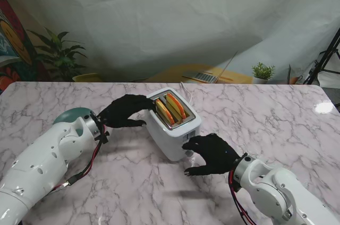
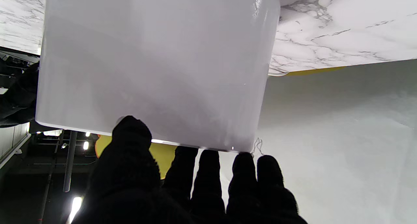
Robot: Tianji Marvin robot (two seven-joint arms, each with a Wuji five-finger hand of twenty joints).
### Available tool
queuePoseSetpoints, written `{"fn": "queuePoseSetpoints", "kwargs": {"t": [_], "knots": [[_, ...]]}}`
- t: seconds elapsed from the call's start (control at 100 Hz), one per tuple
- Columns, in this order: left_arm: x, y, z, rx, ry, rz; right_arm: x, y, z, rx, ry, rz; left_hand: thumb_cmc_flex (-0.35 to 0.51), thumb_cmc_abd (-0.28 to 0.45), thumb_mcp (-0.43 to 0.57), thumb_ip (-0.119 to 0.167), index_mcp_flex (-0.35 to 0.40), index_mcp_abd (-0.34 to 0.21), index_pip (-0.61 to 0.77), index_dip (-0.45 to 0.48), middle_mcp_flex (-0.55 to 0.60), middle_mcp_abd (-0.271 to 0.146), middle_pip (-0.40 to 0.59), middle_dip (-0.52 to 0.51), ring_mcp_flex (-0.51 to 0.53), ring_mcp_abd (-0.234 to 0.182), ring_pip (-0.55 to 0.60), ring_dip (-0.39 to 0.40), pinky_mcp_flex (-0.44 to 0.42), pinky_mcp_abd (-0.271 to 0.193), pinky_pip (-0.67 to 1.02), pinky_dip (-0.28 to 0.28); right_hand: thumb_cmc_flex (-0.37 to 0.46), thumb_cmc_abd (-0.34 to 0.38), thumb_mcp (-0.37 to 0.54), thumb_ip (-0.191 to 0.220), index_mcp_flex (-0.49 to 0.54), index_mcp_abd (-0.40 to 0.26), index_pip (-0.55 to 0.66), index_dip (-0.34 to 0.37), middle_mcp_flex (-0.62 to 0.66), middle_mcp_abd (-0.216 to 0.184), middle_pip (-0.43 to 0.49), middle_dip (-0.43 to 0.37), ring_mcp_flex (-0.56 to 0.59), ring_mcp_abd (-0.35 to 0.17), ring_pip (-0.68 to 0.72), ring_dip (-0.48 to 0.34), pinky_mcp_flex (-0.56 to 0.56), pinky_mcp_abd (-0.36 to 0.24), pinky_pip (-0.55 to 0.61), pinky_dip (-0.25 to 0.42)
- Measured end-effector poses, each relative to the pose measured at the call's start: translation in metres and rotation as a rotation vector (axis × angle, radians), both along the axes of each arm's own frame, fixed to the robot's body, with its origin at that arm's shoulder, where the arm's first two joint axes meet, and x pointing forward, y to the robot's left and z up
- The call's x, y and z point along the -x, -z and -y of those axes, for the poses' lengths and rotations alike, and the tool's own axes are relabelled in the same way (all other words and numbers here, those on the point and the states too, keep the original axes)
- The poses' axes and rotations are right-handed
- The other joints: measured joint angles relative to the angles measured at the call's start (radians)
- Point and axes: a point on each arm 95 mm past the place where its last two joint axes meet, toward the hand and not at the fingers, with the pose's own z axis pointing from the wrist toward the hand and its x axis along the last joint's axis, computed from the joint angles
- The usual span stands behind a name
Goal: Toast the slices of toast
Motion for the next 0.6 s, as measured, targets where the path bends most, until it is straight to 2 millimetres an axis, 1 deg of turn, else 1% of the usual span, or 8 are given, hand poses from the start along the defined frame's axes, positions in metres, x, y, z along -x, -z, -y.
{"fn": "queuePoseSetpoints", "kwargs": {"t": [0.15,0.24,0.35,0.58,0.6], "knots": [[0.000,0.000,0.000,0.005,-0.001,0.000,-0.001,0.005,-0.001,-0.001,0.000,-0.019,0.000,0.000,0.000,0.000,0.001,0.000,0.003,0.000,0.000,0.000,0.000,0.000,0.001,0.000,0.000,0.000,0.001,0.000,0.000,0.000,0.000,0.000,0.000,0.000,0.000,0.000,0.000,0.000,-0.012,0.001,-0.001,0.000,-0.015,0.002,0.000,0.000,0.000,0.000,0.000,0.000],[0.001,0.001,0.000,0.006,-0.002,-0.001,-0.001,0.009,-0.002,0.006,-0.005,-0.034,0.000,0.000,0.000,0.000,0.001,0.000,0.003,0.000,0.000,0.000,0.000,0.000,0.001,0.000,0.000,0.000,0.001,0.000,0.000,0.000,0.011,0.001,0.000,0.000,0.000,0.000,-0.001,0.000,-0.014,0.013,-0.010,-0.001,-0.019,0.014,-0.001,0.000,-0.002,0.000,0.000,0.000],[0.001,0.001,0.000,0.009,-0.003,-0.001,-0.001,0.013,-0.003,0.010,-0.012,-0.047,0.000,0.000,0.000,0.000,0.001,0.000,0.004,0.000,0.000,0.000,0.000,0.000,0.001,0.000,0.000,0.000,0.001,0.000,0.000,0.000,0.011,0.001,0.000,0.000,0.000,0.000,-0.001,0.000,-0.026,0.016,-0.013,-0.002,-0.026,0.020,-0.015,0.000,-0.004,0.000,0.000,0.000],[0.002,0.001,-0.001,0.012,-0.008,-0.002,-0.003,0.014,-0.004,0.008,-0.017,-0.059,0.001,0.000,0.000,0.000,0.001,0.000,0.005,0.000,0.000,0.000,0.000,0.000,0.002,-0.002,0.000,0.000,0.004,-0.001,0.000,0.000,0.011,0.001,0.000,0.000,0.000,0.000,-0.011,0.001,-0.037,0.016,-0.015,-0.002,-0.038,0.025,-0.017,0.000,-0.009,-0.001,0.000,0.000],[0.002,0.001,-0.001,0.013,-0.008,-0.002,-0.003,0.014,-0.004,0.009,-0.017,-0.059,0.012,0.000,0.002,0.000,0.001,0.000,0.005,0.000,0.000,0.000,0.000,0.000,0.002,-0.002,0.000,0.000,0.004,-0.001,0.000,0.000,0.011,0.001,0.000,0.000,0.000,0.000,-0.011,0.001,-0.038,0.016,-0.015,-0.002,-0.039,0.025,-0.017,0.000,-0.009,-0.001,0.000,0.000]]}}
